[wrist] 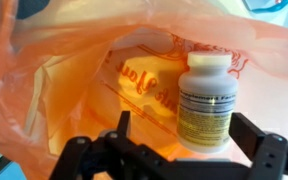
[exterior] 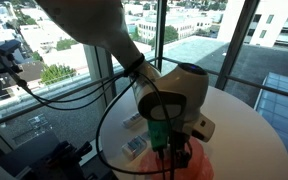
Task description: Remove the white bottle from the plastic
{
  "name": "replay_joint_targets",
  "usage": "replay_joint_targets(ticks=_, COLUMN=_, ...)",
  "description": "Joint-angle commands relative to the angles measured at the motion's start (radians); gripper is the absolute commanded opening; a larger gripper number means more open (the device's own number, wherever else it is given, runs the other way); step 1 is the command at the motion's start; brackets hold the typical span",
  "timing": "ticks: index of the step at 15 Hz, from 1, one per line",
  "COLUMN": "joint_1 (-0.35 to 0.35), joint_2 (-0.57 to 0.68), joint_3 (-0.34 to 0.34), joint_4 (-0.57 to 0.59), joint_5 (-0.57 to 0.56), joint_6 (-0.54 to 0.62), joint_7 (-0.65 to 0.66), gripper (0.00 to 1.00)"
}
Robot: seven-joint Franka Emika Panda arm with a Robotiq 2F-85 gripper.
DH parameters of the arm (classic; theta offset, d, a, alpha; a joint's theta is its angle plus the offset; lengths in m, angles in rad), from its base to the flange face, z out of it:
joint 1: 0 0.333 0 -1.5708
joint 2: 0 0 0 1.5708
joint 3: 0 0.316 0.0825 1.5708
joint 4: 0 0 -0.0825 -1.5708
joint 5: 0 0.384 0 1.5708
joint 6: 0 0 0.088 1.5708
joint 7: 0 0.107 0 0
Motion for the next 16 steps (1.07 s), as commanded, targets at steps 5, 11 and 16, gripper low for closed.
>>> replay_joint_targets(ticks=5, joint_1=0.006, joint_2=0.044, joint_3=0.029, joint_4=0.028, joint_5=0.041, joint_6=0.013, joint_7=0.003, gripper=1.0)
replay_joint_targets(ticks=11, joint_1=0.004, joint_2=0.072, joint_3=0.031, joint_4=0.036, joint_5=0.043, joint_6=0.014, joint_7=0.003, gripper=1.0)
replay_joint_targets(ticks=16, joint_1=0.006, joint_2=0.07, joint_3=0.028, joint_4=0.042, joint_5=0.037, joint_6=0.012, joint_7=0.006, gripper=0.56)
